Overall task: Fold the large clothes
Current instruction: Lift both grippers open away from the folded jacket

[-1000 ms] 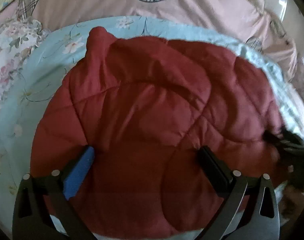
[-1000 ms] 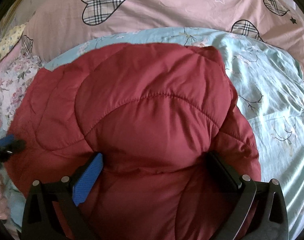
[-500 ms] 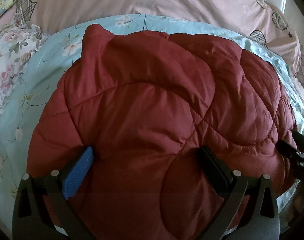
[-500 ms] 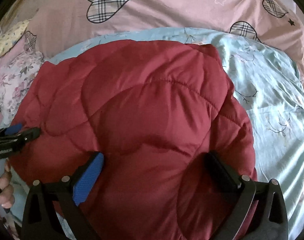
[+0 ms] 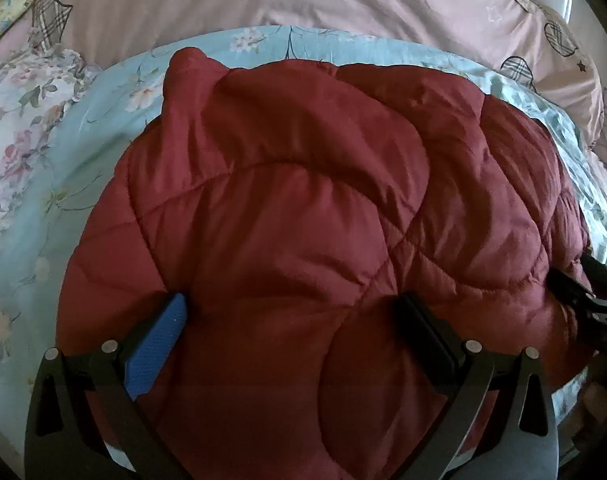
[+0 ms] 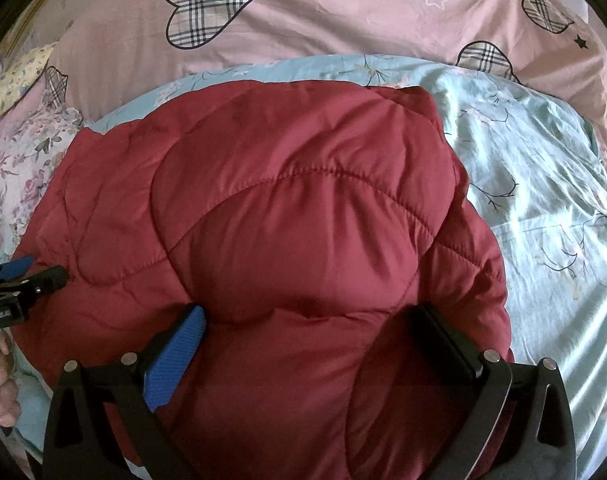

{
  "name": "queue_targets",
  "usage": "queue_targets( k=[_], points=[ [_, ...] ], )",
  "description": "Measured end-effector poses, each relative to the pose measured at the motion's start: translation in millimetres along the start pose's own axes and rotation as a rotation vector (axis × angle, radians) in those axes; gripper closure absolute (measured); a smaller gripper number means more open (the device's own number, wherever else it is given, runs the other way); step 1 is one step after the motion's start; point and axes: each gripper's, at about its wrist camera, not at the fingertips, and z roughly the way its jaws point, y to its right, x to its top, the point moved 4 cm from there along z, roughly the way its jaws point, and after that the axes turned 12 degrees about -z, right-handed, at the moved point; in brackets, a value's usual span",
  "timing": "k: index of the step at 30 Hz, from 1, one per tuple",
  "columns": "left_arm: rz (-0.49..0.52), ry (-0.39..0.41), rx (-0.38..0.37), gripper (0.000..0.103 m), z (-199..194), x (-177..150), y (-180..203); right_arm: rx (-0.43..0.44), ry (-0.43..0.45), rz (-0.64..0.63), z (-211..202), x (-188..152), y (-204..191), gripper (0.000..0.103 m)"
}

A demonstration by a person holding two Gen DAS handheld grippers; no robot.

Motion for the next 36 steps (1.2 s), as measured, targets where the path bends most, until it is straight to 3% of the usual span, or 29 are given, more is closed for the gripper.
queue_targets(
  k=[9, 17, 24, 36],
  points=[
    [0.009, 0.015, 0.011, 0.0, 0.8, -1.0, 1.8, -0.01, 0.002, 0.0, -3.5, 1.9, -1.4, 0.0],
    [-0.026, 0.034, -0.031, 0.0, -32.0, -6.5, -6.1, 0.019, 0.049, 0.019, -45.0, -2.0, -4.4, 0.002],
    [0.005, 0.084, -0.041, 0.0, -73.9, -32.8, -8.1, 0.064, 0.069, -0.005, -81.4, -26.4, -23.1, 0.002],
    [-0.029, 0.009, 0.012, 0.0, -86.9, -88.4, -29.9, 0.105, 0.018, -0.018, -113.6, -78.2, -57.0, 0.0]
  ],
)
